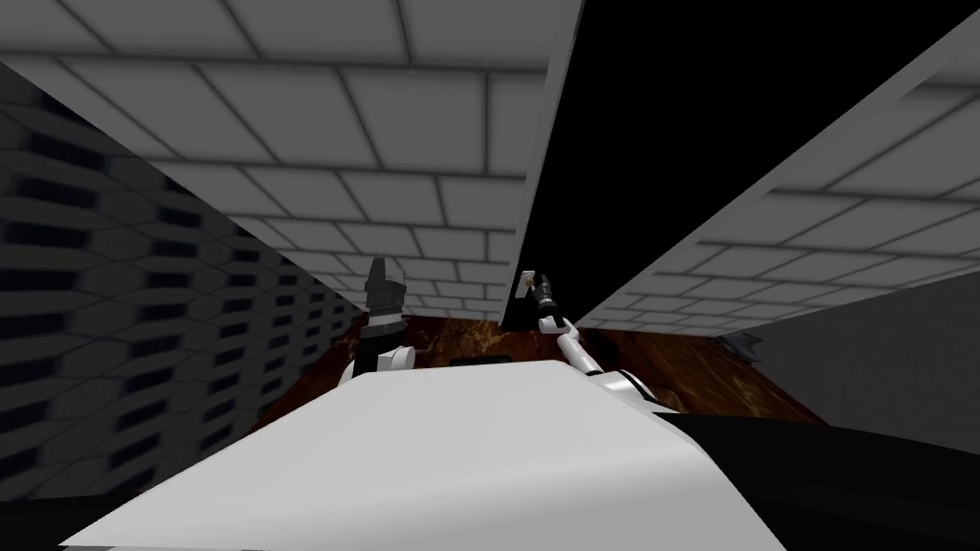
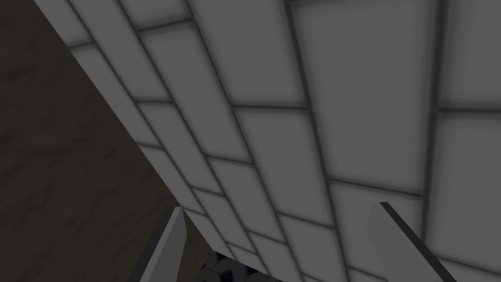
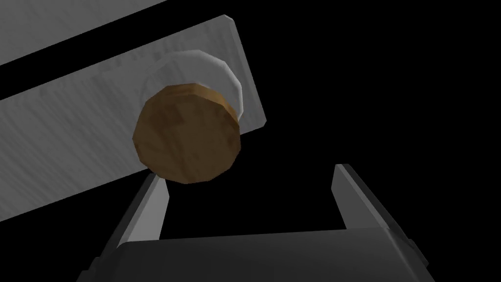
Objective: Pull the door open
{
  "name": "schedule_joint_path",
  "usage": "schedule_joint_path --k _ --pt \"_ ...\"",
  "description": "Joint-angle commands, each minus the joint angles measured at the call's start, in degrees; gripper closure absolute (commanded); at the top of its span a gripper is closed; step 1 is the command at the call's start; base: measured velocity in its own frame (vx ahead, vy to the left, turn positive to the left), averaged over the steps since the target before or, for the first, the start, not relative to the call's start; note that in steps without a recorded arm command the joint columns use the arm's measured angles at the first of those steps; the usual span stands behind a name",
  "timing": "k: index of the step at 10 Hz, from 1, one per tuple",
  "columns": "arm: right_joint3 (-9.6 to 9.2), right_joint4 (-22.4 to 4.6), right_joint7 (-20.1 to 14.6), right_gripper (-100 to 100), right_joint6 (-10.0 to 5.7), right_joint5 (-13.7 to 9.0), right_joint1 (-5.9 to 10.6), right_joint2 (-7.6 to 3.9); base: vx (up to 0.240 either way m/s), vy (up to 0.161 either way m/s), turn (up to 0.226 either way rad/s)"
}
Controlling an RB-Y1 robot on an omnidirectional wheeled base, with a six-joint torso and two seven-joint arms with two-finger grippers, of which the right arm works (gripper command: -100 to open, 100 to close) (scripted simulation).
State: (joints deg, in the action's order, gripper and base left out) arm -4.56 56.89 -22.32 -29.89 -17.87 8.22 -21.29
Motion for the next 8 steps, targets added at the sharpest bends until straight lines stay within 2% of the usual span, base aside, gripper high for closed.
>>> schedule_joint_path --k 1,3,4,6,7,8 --pt "-0.54 0.0 -2.9 -100 0.35 -1.9 0.43 1.34 -0.087 -0.035 0.080" --pt "-0.64 0.0 -6.2 -100 0.98 -4.7 0.99 2.53 -0.094 -0.028 0.068" --pt "-0.64 0.0 -6.7 -100 0.98 -4.7 0.99 2.53 -0.068 -0.025 0.027" --pt "-0.74 0.1 -10.3 -100 1.67 -7.8 1.59 3.81 -0.057 -0.037 0.057" --pt "-0.74 0.1 -10.8 -100 1.67 -7.8 1.59 3.81 -0.059 -0.034 0.025" --pt "-0.79 0.1 -12.9 -100 2.03 -9.4 1.91 4.48 -0.076 -0.034 0.036"
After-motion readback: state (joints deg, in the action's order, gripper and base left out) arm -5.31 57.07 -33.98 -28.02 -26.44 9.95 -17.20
